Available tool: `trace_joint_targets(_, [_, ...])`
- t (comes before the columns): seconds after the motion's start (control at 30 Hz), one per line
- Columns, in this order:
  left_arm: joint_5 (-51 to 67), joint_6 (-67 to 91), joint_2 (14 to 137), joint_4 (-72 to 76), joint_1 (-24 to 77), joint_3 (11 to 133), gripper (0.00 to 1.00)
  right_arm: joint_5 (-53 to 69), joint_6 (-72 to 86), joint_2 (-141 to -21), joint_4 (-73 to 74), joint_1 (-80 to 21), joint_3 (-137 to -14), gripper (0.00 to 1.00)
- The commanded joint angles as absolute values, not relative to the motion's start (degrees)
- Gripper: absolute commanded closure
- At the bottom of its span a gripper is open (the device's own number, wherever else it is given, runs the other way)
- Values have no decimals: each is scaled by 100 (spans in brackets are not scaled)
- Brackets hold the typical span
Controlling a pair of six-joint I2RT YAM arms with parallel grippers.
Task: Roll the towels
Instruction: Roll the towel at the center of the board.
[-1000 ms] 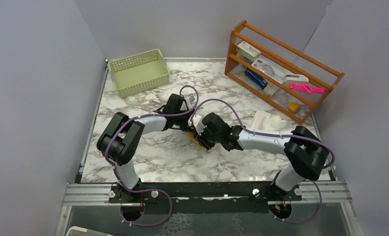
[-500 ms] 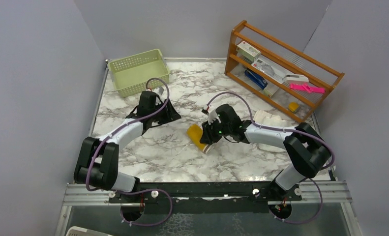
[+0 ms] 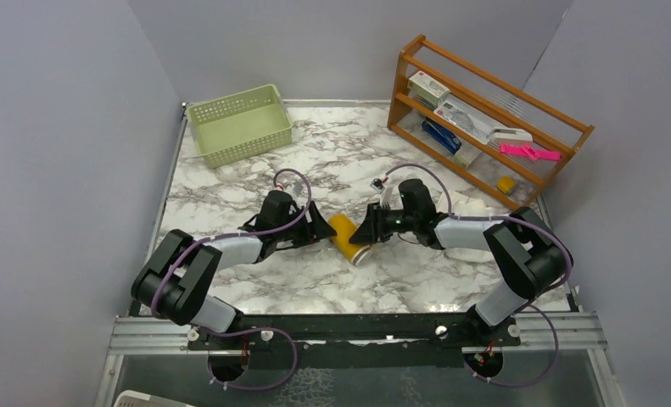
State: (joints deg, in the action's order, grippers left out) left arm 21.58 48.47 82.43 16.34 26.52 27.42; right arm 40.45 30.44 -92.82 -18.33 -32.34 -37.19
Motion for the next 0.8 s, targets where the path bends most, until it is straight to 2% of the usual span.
trace_joint_targets(0.0, [2155, 5358, 8595, 2838, 2772, 2845, 30, 4600, 3550, -9387, -2561, -3059, -3465, 69])
trace_joint_targets(0.33, [2162, 5562, 9450, 3258, 3188, 3196, 28, 4460, 3377, -9542, -2466, -3050, -3432, 69])
trace_joint_targets(0.53, [2040, 5574, 9644, 3252, 3399, 3357, 28, 3711, 2664, -9461, -1411, -3050, -3753, 63])
trace_joint_targets(0.77, [1907, 5590, 9854, 3256, 3598, 3547, 31, 2893, 2150, -9464, -373, -3058, -4020, 62])
